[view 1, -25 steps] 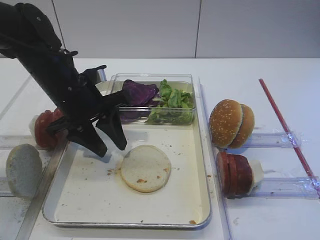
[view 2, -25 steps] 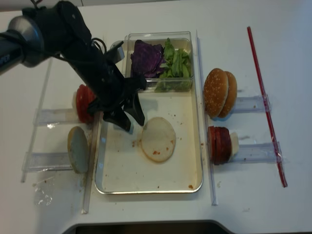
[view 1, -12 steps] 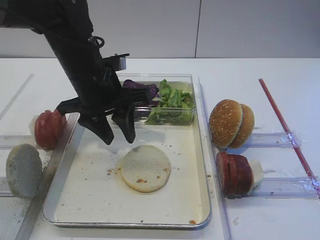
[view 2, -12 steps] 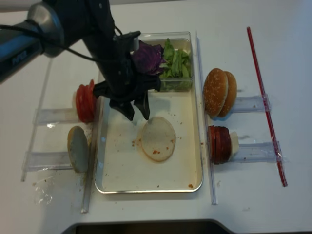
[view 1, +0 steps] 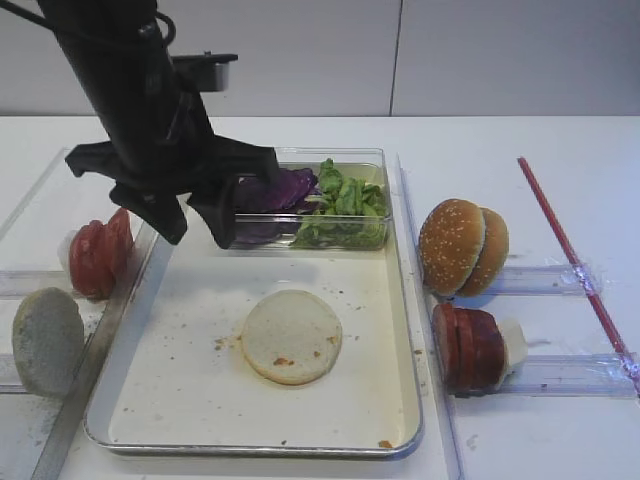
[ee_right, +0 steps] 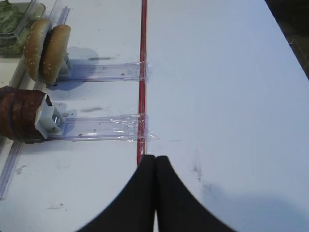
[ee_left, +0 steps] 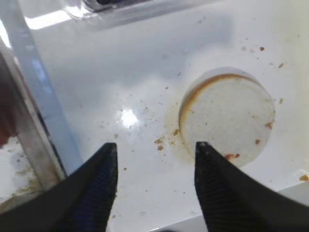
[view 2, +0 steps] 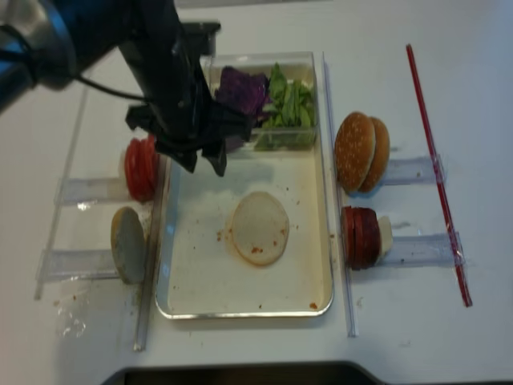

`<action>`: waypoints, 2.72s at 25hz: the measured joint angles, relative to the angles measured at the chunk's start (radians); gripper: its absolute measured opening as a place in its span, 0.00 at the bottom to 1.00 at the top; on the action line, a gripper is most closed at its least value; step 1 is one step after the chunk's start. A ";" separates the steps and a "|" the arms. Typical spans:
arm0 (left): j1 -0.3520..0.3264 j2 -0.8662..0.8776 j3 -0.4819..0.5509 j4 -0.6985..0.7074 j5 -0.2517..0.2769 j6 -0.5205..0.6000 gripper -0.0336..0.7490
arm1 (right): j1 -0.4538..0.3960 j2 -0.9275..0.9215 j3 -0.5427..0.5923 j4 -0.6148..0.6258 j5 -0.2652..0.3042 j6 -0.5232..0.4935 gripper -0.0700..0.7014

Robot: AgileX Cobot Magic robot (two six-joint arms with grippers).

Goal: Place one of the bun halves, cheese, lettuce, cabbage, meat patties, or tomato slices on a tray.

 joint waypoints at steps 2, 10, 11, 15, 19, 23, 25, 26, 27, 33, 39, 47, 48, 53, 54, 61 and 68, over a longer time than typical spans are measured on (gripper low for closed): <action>0.000 -0.039 0.000 0.025 0.005 -0.004 0.49 | 0.000 0.000 0.000 0.000 0.000 0.000 0.31; 0.027 -0.155 0.004 0.101 0.013 -0.021 0.49 | 0.000 0.000 0.000 0.000 0.000 0.000 0.31; 0.042 -0.172 0.015 0.105 0.013 -0.020 0.49 | 0.000 0.000 0.000 0.000 0.000 0.000 0.31; 0.126 -0.251 0.091 0.114 0.013 -0.006 0.49 | 0.000 0.000 0.000 -0.002 0.000 0.000 0.31; 0.219 -0.356 0.187 0.135 0.016 0.017 0.49 | 0.000 0.000 0.000 -0.002 0.000 0.000 0.31; 0.281 -0.479 0.269 0.150 0.016 0.038 0.49 | 0.000 0.000 0.000 -0.002 0.000 0.000 0.31; 0.293 -0.539 0.317 0.152 0.016 0.042 0.49 | 0.000 0.000 0.000 -0.002 0.000 0.000 0.31; 0.296 -0.573 0.338 0.152 0.019 0.042 0.49 | 0.000 0.000 0.000 -0.002 0.000 0.000 0.31; 0.296 -0.608 0.362 0.152 0.020 0.044 0.49 | 0.000 0.000 0.000 -0.002 0.000 0.000 0.31; 0.296 -0.851 0.493 0.152 0.027 0.046 0.49 | 0.000 0.000 0.000 -0.002 0.000 -0.002 0.31; 0.296 -1.095 0.581 0.152 0.039 0.087 0.49 | 0.000 0.000 0.000 -0.003 0.000 0.000 0.31; 0.296 -1.333 0.710 0.144 0.047 0.189 0.48 | 0.000 0.000 0.000 -0.003 0.002 0.000 0.31; 0.296 -1.367 0.738 0.141 0.047 0.192 0.48 | 0.000 0.000 0.000 -0.003 0.002 0.000 0.31; 0.296 -1.526 0.860 0.142 0.036 0.202 0.48 | 0.000 0.000 0.000 -0.003 0.002 0.000 0.31; 0.296 -1.557 0.878 0.142 0.024 0.202 0.48 | 0.000 0.000 0.000 -0.003 0.002 0.000 0.31; 0.296 -1.712 0.939 0.139 -0.020 0.202 0.48 | 0.000 0.000 0.000 -0.003 0.002 0.000 0.31; 0.298 -1.715 0.964 0.095 -0.030 0.250 0.48 | 0.000 0.000 0.000 -0.006 0.002 0.000 0.31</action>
